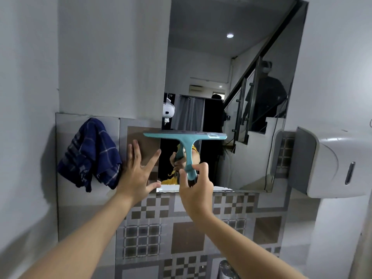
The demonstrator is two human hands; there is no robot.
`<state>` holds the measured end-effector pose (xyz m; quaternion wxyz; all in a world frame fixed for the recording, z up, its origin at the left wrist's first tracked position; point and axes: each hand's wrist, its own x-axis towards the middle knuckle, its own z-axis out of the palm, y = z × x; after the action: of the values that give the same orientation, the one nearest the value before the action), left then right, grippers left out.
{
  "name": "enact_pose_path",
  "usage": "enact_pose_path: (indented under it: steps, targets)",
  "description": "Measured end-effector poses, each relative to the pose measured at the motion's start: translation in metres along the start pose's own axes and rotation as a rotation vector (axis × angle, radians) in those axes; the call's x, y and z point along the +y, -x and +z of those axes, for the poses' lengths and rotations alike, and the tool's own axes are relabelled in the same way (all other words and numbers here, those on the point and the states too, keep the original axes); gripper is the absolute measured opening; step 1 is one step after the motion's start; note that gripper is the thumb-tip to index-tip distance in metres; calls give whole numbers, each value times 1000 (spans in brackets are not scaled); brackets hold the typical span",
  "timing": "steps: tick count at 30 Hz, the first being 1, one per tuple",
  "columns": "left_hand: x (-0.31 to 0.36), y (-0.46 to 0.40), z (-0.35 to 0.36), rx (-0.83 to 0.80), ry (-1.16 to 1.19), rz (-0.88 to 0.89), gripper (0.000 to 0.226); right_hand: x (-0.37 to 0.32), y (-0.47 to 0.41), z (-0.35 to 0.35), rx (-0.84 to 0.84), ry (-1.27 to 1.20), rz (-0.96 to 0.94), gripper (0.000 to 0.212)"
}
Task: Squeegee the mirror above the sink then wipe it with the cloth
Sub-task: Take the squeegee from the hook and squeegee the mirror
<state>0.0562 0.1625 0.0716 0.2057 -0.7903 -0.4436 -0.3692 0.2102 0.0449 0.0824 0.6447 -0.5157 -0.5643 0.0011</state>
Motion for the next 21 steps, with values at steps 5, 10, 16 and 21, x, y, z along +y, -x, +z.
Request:
enact_pose_path:
  steps: [5, 10, 16, 21]
  targets:
    - [-1, 5, 5, -5, -11, -5, 104, 27, -21, -34, -17, 174, -174, 21]
    - [-4, 11, 12, 21, 4, 19, 90, 40, -42, -63, -31, 306, -259, 26]
    - [-4, 14, 15, 55, 2, 26, 84, 51, -57, -91, -57, 384, -323, 29]
    - [-3, 12, 16, 40, -15, -3, 82, 69, -70, -122, -70, 438, -349, 30]
